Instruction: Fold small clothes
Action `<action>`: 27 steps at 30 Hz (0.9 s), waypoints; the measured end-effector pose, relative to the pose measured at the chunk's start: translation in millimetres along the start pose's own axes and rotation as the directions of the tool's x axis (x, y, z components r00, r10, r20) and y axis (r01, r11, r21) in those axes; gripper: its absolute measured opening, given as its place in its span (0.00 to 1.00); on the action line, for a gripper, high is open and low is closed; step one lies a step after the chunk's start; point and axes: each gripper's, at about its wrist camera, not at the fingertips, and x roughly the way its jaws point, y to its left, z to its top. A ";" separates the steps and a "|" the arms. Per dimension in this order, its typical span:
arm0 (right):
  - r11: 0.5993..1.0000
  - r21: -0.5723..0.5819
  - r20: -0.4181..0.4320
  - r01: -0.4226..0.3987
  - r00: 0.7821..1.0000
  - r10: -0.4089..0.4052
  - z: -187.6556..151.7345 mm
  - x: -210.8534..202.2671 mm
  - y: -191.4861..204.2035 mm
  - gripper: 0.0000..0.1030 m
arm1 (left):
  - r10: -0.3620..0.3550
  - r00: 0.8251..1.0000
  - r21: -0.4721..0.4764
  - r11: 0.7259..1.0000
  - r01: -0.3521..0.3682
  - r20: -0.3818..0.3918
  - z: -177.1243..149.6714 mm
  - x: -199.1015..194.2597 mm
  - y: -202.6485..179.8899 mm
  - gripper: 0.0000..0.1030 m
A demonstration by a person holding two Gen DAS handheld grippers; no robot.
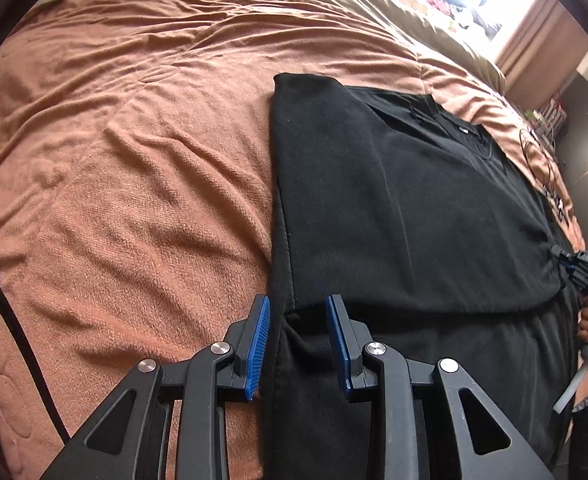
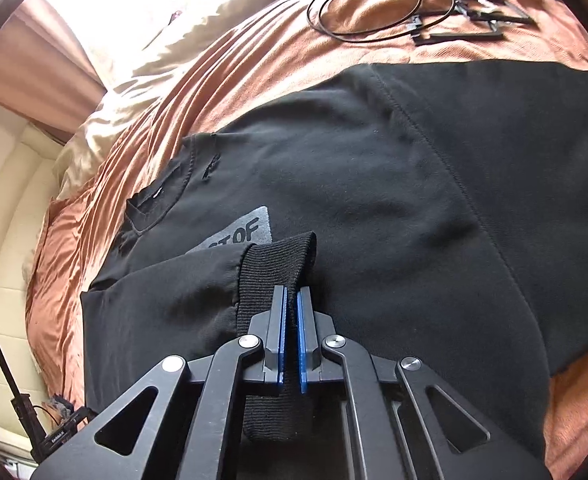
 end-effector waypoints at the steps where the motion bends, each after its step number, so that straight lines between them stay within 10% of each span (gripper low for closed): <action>1: 1.000 -0.005 0.004 0.013 1.000 -0.013 -2.3 -2.0 1.3 0.01 | 0.011 1.000 0.012 1.000 -0.011 -0.006 -0.8 2.2 -2.0 0.30; 13: 0.988 -0.098 0.007 0.121 0.993 -0.121 -7.6 -16.7 23.0 0.04 | 0.079 0.997 -0.032 0.996 -0.079 -0.002 -3.2 15.2 11.1 0.30; 15: 0.983 -0.119 0.022 0.138 0.990 -0.136 -8.0 -25.5 29.9 0.16 | 0.074 0.997 -0.049 0.996 -0.074 0.001 -3.8 13.2 14.3 0.30; 17: 0.980 -0.139 0.039 0.142 0.990 -0.138 -11.0 -36.0 35.9 0.61 | 0.069 0.998 -0.067 0.995 -0.068 0.003 -4.8 11.1 15.7 0.30; 27: 0.977 -0.183 0.035 0.110 0.994 -0.105 -39.3 -84.8 48.1 0.62 | 0.026 0.999 -0.068 0.997 -0.023 0.046 -16.6 -31.2 5.3 0.30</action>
